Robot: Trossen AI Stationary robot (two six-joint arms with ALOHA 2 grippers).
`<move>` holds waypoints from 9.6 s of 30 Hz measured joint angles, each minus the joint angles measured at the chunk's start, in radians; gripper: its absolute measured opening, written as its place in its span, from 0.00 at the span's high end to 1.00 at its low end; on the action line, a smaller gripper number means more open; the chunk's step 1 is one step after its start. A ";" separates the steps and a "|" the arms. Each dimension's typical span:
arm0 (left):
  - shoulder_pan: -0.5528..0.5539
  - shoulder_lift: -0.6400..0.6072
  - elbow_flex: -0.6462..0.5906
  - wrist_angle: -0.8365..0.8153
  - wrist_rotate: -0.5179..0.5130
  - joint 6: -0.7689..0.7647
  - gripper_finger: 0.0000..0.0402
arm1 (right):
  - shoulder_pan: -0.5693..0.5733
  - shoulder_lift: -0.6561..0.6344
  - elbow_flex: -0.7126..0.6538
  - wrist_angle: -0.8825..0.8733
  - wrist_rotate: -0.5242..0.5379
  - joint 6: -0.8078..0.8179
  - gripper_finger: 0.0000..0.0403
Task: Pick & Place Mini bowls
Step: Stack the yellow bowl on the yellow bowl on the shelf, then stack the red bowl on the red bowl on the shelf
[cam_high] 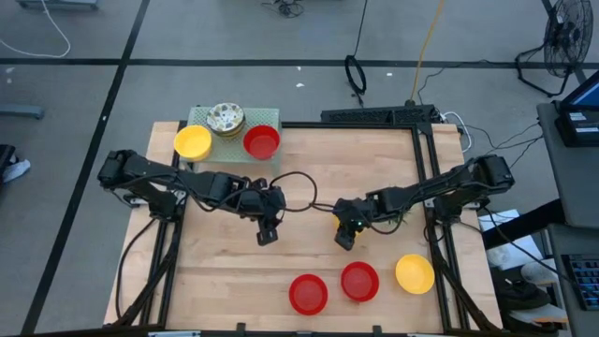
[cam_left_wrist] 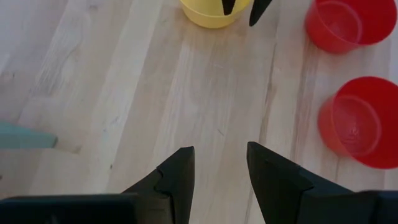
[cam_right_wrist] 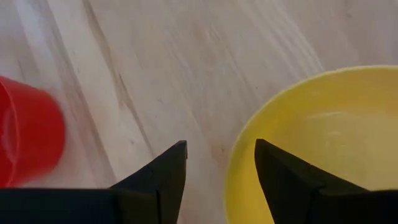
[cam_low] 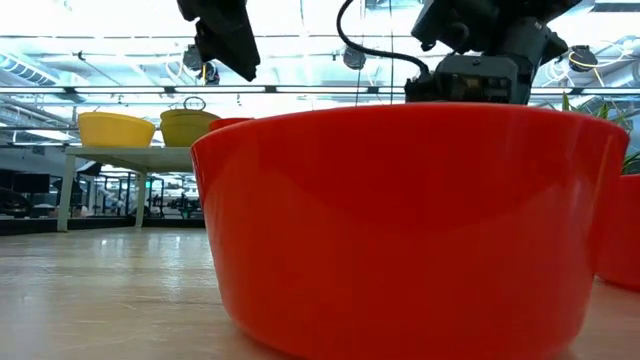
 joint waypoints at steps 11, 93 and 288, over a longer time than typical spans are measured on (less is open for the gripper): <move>0.000 0.000 0.000 -0.016 -0.001 -0.013 0.63 | 0.006 -0.001 0.000 0.001 0.059 -0.186 0.81; -0.020 0.002 -0.324 0.329 0.001 0.152 0.63 | 0.144 -0.358 0.425 -0.426 0.371 -0.511 0.60; 0.070 -0.756 -0.510 0.274 -0.197 -0.236 0.44 | 0.224 0.285 0.277 -0.109 0.162 -0.427 0.97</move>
